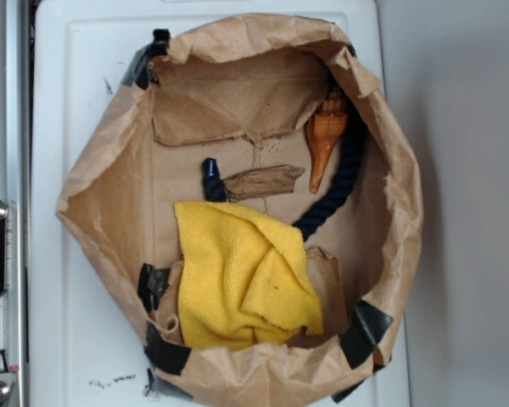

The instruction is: Grab the blue rope.

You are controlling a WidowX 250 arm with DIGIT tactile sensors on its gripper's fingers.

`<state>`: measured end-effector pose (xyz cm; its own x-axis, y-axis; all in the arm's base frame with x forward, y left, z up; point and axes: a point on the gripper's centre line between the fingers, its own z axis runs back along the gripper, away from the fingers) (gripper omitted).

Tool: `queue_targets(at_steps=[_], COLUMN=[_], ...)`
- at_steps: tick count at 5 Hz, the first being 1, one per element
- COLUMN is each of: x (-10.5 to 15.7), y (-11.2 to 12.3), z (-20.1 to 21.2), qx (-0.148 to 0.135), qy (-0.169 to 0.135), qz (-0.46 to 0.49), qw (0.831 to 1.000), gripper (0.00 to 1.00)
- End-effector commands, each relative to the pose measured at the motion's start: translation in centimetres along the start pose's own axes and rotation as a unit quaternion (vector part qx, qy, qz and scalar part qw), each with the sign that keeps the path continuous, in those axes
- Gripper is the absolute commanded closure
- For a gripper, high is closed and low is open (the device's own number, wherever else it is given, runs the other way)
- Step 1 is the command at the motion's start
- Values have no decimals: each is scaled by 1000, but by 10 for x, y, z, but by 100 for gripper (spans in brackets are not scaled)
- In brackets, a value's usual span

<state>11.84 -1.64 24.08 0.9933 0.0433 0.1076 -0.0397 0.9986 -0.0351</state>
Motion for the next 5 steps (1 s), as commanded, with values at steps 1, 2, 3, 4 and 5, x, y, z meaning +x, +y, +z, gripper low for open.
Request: queue_targets(at_steps=[1, 2, 3, 4, 5], x=[0, 38, 69, 94, 112], y=[0, -11, -13, 5, 18], z=[0, -7, -19, -50, -76], qx=[0, -31, -38, -76, -68], qy=[0, 10, 11, -13, -40], qz=[0, 39, 80, 107, 121], qw=[1000, 999, 996, 991, 990], gripper=[0, 0, 0, 0, 0])
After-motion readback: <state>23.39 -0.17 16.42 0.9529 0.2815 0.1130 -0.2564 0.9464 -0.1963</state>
